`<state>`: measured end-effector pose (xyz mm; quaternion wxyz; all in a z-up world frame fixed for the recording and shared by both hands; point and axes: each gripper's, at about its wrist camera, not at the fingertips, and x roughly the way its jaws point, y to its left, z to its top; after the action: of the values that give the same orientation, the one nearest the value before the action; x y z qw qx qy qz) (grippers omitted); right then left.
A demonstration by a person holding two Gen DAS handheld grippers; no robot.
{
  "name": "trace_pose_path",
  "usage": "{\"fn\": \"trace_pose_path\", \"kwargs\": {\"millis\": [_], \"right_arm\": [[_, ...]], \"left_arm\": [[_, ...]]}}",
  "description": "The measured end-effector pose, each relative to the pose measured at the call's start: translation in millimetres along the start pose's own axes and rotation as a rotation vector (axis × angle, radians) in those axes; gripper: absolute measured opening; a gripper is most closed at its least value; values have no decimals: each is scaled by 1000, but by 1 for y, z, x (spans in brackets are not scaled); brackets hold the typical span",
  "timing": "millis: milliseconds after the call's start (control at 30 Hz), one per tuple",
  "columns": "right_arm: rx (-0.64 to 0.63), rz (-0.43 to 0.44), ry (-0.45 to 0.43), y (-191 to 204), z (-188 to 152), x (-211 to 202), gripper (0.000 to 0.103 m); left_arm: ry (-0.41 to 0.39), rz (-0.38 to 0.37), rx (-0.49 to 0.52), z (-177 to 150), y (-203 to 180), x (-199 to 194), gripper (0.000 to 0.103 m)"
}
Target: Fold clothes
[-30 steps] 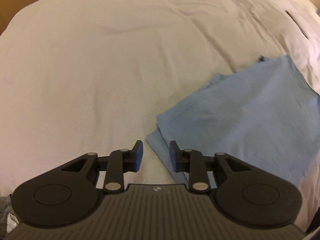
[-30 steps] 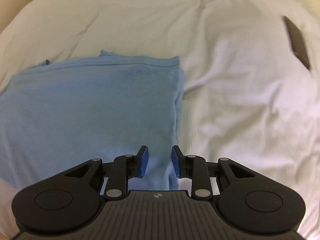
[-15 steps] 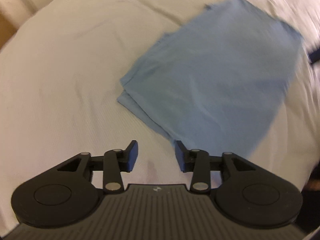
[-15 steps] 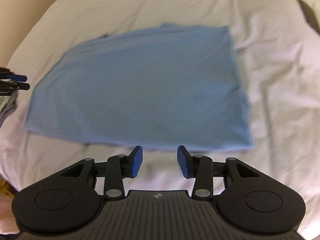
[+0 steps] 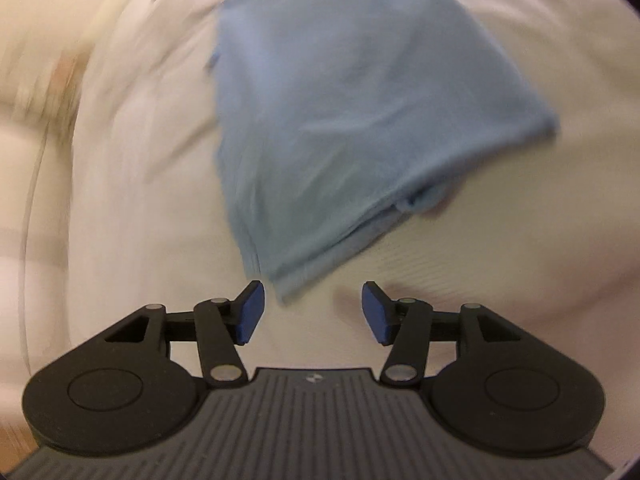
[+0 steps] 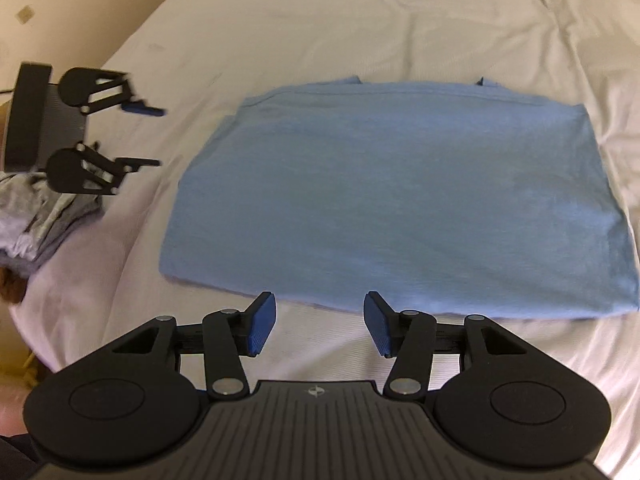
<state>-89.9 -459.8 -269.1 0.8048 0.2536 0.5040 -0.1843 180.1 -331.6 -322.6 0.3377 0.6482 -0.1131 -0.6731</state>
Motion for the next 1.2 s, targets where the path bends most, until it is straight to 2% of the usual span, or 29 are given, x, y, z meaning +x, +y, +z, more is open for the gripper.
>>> {"fn": "trace_pose_path", "kwargs": {"millis": [133, 167, 233, 333, 433, 567, 633, 700, 800, 1000, 1067, 1133, 1200], "right_arm": [[118, -66, 12, 33, -13, 10, 53], [121, -71, 18, 41, -17, 10, 53], [102, -83, 28, 55, -23, 11, 53], [52, -122, 40, 73, -28, 16, 54], [-28, -152, 31, 90, -30, 21, 55], [-202, -199, -9, 135, -30, 40, 56], [-348, -249, -43, 163, -32, 55, 57], [-522, -336, -54, 188, -39, 72, 57], [-736, -464, -3, 208, -55, 105, 57], [-853, -562, -78, 207, -64, 117, 59], [-857, -557, -91, 205, -60, 120, 54], [-854, -524, -87, 202, -57, 118, 35], [-844, -489, -91, 202, -54, 113, 8]], "left_arm": [[-116, 33, 245, -21, -10, 28, 52], [-142, 49, 287, -25, -12, 33, 58], [-189, 85, 358, -30, -16, 44, 61], [-238, 117, 425, -34, -18, 56, 59], [-242, 63, 398, -28, -7, 63, 24], [-258, 20, 394, -26, 5, 61, 10], [-266, -1, 390, -26, 8, 60, 8], [-271, -20, 375, -28, 10, 60, 7], [-280, -34, 360, -30, 11, 60, 7], [-285, -45, 330, -27, 13, 62, 7], [-281, -47, 320, -26, 13, 62, 7], [-276, -50, 307, -26, 15, 60, 6], [-271, -54, 294, -26, 17, 58, 5]]}}
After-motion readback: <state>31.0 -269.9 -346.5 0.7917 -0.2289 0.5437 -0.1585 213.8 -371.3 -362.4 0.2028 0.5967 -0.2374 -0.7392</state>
